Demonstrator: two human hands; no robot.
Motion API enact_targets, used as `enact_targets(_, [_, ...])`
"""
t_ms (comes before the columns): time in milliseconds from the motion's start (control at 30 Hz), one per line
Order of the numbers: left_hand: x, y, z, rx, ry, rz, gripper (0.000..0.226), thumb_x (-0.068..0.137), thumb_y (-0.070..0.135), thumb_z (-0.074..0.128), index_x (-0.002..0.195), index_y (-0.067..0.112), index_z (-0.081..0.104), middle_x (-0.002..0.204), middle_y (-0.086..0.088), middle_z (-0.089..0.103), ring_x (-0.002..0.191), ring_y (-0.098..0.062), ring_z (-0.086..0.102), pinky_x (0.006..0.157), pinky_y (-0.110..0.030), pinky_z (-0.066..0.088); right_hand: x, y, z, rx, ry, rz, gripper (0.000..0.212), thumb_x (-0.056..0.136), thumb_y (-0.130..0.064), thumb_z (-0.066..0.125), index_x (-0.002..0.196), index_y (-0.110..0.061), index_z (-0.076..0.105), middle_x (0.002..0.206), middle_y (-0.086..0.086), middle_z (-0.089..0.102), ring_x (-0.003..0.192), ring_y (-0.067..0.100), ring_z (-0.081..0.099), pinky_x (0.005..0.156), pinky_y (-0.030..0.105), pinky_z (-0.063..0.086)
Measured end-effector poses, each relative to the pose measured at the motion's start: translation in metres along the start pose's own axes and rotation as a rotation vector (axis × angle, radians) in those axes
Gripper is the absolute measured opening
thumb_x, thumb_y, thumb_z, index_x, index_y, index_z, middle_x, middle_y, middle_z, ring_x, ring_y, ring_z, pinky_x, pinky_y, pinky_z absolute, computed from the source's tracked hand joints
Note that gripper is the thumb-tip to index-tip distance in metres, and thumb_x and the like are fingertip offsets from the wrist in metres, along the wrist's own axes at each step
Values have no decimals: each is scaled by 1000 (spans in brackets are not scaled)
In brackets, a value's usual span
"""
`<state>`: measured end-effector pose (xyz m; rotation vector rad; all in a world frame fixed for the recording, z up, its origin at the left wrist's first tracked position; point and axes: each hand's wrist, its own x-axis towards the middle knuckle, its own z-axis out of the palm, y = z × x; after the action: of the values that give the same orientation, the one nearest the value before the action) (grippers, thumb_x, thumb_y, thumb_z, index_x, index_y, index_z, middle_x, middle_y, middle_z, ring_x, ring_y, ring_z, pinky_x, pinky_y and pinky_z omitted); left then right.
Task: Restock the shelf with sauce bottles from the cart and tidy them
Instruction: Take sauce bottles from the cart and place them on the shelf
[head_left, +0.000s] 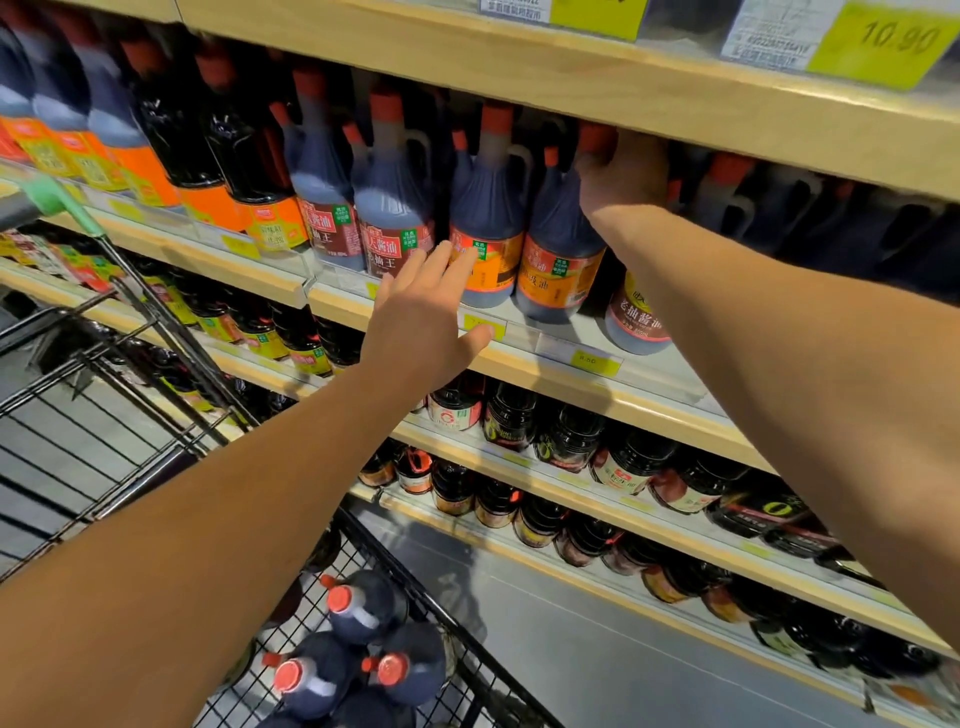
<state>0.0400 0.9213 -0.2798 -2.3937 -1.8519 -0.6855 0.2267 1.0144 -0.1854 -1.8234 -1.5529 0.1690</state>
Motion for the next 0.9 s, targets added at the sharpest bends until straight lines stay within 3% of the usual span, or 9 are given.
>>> enact_targets(233, [-2, 0, -8, -52, 14, -27, 83, 78, 41, 68, 148, 18, 30, 151, -8, 35, 141, -28, 28, 109, -57, 30, -3, -4, -7, -24, -25, 23, 45, 102, -33, 38, 138, -7, 45, 145, 15, 44, 135, 31, 38, 110, 32, 26])
enact_targets(300, [-6, 3, -8, -65, 10, -42, 84, 78, 41, 67, 149, 17, 29, 152, -10, 34, 142, -29, 28, 110, -55, 29, -9, -4, -11, -45, -37, 40, 46, 101, -36, 38, 136, -8, 46, 141, 15, 47, 131, 32, 43, 105, 33, 32])
enact_targets(433, [-18, 9, -9, -73, -29, -67, 83, 82, 45, 64, 150, 19, 25, 154, -8, 31, 143, -30, 26, 112, -53, 27, -42, 4, -21, 47, -25, -18, 50, 89, -34, 58, 131, -9, 48, 134, 15, 52, 123, 32, 50, 99, 33, 39])
enact_targets(567, [-40, 13, -16, -89, -70, -83, 82, 84, 46, 62, 151, 18, 22, 154, -9, 30, 143, -28, 24, 114, -50, 27, -95, 13, -25, 70, -118, -90, 54, 84, -25, 64, 131, -4, 47, 127, 19, 54, 119, 35, 50, 97, 38, 42])
enact_targets(700, [-74, 14, -27, -73, -100, -103, 79, 85, 48, 60, 149, 15, 27, 151, -12, 35, 139, -31, 32, 110, -52, 33, -150, 19, -18, 144, -207, -140, 70, 84, -22, 66, 146, -12, 34, 146, 8, 40, 133, 23, 39, 108, 30, 31])
enact_targets(900, [-170, -16, -35, -111, -227, -212, 82, 86, 51, 61, 151, 17, 24, 155, -11, 28, 143, -29, 26, 114, -50, 29, -255, 19, 4, 59, -507, -222, 67, 92, -28, 61, 149, -16, 28, 151, 6, 34, 134, 24, 37, 107, 32, 35])
